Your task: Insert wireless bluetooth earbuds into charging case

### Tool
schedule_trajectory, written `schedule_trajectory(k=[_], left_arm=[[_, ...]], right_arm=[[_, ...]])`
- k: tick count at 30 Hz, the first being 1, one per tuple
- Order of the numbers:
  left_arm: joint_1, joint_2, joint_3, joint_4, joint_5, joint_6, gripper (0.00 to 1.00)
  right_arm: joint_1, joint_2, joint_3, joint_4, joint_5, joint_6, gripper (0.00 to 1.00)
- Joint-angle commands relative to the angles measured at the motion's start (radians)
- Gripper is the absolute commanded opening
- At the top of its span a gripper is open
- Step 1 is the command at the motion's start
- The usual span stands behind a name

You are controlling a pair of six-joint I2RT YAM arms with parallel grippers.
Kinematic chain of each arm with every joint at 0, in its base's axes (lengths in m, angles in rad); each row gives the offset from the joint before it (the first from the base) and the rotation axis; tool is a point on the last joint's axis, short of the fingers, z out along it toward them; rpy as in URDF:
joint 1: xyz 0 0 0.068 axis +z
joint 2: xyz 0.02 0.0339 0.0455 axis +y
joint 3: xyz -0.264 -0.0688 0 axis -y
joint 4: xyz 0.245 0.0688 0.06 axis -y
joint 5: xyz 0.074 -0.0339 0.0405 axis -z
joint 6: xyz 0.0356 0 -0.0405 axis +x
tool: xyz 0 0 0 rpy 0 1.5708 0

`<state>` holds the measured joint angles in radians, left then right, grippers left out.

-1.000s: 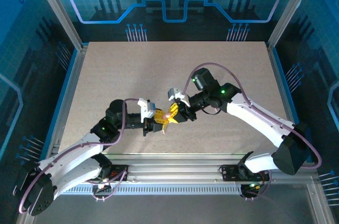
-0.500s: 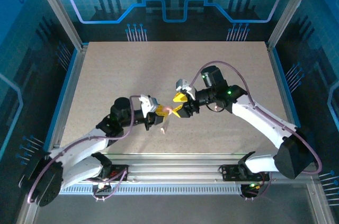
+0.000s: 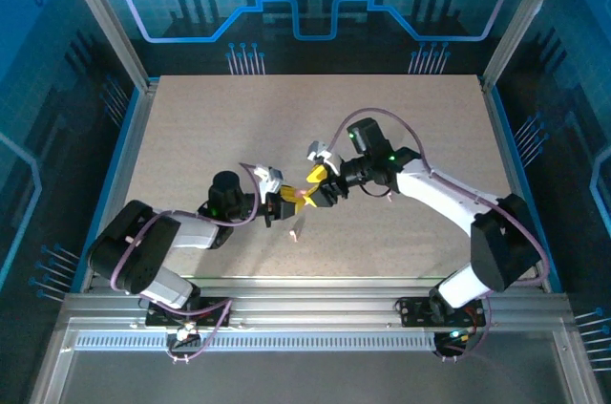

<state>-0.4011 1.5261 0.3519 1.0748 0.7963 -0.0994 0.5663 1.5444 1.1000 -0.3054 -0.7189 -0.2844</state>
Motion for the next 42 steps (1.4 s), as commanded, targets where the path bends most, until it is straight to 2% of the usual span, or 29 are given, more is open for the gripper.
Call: schedule_trajectory(k=[1, 17, 26, 35, 39, 42], left_arm=[[0.01, 0.008, -0.019, 0.173, 0.084, -0.044, 0.19], [0.01, -0.135, -0.028, 0.032, 0.086, -0.012, 0.2], [0.01, -0.235, -0.017, -0.1, 0.1, 0.034, 0.19], [0.01, -0.298, -0.013, -0.207, 0.088, 0.09, 0.19], [0.01, -0.304, -0.016, -0.227, 0.058, 0.099, 0.19], [0.01, -0.323, -0.012, -0.29, -0.006, 0.111, 0.19]], right_arm=[[-0.008, 0.03, 0.048, -0.015, -0.049, -0.024, 0.61], [-0.019, 0.091, 0.086, -0.046, -0.064, -0.035, 0.58], [-0.039, 0.086, 0.06, 0.029, 0.064, 0.056, 0.57], [-0.052, 0.085, 0.057, 0.087, 0.108, 0.124, 0.56], [-0.052, 0.062, 0.05, 0.095, 0.118, 0.149, 0.56], [-0.052, 0.024, 0.047, 0.074, 0.144, 0.186, 0.56]])
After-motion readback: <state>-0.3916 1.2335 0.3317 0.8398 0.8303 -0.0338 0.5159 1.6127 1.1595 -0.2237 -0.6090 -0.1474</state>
